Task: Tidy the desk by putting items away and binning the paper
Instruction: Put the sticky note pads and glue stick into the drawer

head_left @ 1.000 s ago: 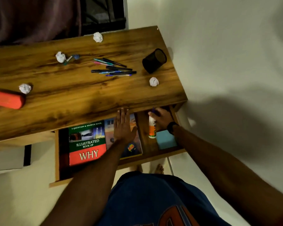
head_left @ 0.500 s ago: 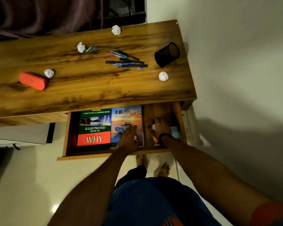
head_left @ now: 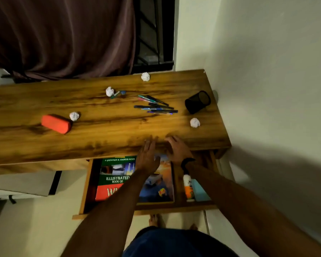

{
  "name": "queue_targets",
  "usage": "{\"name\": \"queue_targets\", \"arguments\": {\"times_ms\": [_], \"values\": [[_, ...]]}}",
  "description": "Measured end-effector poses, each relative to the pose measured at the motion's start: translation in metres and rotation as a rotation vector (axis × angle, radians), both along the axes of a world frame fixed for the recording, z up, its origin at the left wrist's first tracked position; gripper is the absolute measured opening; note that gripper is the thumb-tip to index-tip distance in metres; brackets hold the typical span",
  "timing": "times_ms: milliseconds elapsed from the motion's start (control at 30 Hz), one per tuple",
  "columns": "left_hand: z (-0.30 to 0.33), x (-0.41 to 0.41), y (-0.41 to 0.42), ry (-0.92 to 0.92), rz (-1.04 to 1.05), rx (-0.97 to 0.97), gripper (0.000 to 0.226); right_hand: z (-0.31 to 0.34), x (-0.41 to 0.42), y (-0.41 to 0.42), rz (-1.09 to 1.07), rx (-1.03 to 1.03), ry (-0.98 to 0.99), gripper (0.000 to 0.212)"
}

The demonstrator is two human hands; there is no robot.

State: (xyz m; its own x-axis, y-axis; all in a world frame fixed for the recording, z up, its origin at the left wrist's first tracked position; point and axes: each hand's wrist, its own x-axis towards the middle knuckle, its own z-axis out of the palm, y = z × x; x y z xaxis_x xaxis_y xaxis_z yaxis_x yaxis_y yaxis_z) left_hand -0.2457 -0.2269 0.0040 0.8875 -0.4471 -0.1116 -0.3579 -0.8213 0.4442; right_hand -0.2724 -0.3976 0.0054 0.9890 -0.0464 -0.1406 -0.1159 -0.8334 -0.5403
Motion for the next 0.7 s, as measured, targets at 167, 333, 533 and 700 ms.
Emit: {"name": "queue_targets", "arguments": {"times_ms": [167,333,533,700], "values": [[0.008,0.042,0.029,0.071,0.018,0.071,0.083,0.013,0.051,0.017,0.016,-0.103,0.071,0.060],[-0.015,0.070,0.065,0.253,0.025,0.237,0.078,-0.003,0.072,0.041,0.101,-0.215,0.288,0.063],[-0.029,0.085,0.081,0.278,-0.001,0.246,0.080,-0.014,0.086,0.060,0.090,-0.253,0.242,0.057],[-0.021,0.103,0.083,0.288,0.052,0.226,0.081,-0.009,0.126,0.065,0.149,-0.169,0.272,0.064]]}}
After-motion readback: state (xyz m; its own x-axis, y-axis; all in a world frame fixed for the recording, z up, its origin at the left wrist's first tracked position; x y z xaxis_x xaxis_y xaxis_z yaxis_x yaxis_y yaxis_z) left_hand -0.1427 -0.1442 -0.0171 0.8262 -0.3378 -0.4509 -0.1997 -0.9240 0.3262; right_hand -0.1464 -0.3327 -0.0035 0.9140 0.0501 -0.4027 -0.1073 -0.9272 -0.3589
